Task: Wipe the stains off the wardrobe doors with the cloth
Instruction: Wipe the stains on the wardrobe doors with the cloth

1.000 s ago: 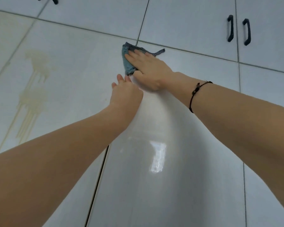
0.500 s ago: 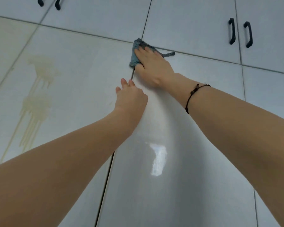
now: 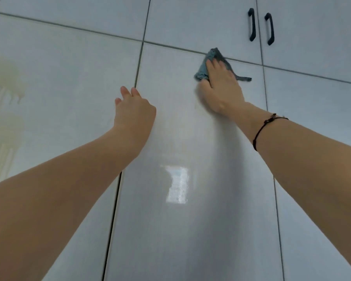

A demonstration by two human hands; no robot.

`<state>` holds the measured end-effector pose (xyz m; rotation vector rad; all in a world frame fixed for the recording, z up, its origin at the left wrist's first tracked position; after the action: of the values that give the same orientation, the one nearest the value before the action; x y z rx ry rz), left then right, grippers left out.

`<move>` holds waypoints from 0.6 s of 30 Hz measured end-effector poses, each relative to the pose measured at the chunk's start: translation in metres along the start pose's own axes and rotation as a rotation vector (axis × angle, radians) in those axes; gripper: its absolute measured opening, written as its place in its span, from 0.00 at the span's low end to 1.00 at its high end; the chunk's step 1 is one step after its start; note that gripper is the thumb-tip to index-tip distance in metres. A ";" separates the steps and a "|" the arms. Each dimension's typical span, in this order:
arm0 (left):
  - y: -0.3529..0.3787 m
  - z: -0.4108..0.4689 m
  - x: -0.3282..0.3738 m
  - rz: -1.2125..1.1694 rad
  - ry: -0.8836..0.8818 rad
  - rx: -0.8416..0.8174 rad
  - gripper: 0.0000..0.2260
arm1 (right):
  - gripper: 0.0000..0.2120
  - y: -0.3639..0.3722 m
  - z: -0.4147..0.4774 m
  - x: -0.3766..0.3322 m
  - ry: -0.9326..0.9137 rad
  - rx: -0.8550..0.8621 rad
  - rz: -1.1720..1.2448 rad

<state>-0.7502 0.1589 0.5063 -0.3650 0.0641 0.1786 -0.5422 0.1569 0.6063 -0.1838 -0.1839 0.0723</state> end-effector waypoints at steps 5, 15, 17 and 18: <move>0.000 0.003 -0.002 0.031 0.051 0.037 0.21 | 0.38 -0.018 -0.013 0.101 0.414 0.111 0.035; 0.014 0.012 0.002 -0.081 0.011 0.064 0.22 | 0.36 0.038 -0.059 -0.102 -0.480 -0.178 -0.005; 0.015 0.010 0.002 -0.039 0.019 0.047 0.23 | 0.36 0.026 -0.042 -0.078 -0.506 -0.169 -0.019; 0.015 0.009 0.002 -0.014 0.034 0.035 0.24 | 0.36 0.015 -0.028 -0.052 -0.404 -0.147 -0.008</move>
<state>-0.7509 0.1762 0.5098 -0.3337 0.0979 0.1569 -0.5885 0.1618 0.5671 -0.3139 -0.5932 0.0879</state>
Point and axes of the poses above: each hand's wrist, its own z-axis towards the middle knuckle, its own y-axis out of the palm, x = y × z, the point moved 3 cm from there along z, towards the middle knuckle, and after that the axes turned 1 degree about -x, right-handed, at the moved point
